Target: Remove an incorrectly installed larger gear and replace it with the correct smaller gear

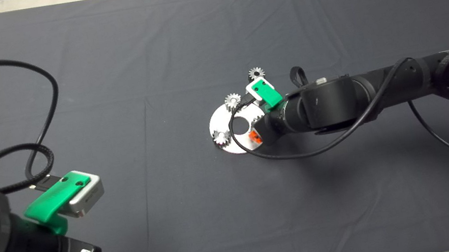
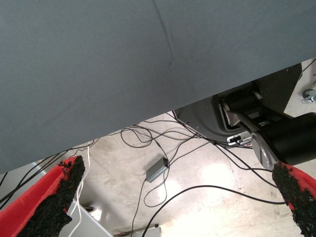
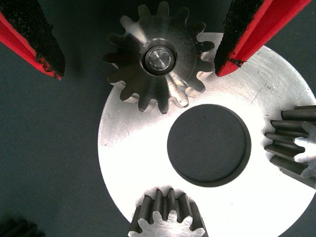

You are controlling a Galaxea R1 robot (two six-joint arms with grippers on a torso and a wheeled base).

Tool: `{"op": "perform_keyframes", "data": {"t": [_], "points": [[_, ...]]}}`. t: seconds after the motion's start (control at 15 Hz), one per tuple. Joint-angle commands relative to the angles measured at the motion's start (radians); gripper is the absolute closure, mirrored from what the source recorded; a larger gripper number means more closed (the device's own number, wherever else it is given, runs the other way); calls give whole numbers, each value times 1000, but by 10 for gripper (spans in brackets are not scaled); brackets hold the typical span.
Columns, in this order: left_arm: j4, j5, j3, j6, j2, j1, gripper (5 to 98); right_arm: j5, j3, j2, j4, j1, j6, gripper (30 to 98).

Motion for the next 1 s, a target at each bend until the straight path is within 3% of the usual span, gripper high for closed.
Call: {"op": "perform_keyframes", "data": {"t": [0.0, 0.73, 0.93], "points": [[-8, 22, 14, 3, -2, -14, 60, 8, 5, 11, -30, 17, 3, 484], [-8, 22, 14, 3, -3, -14, 60, 10, 3, 16, -30, 19, 9, 602], [-8, 20, 14, 3, -2, -14, 60, 20, 2, 24, -30, 17, 8, 627]]}}
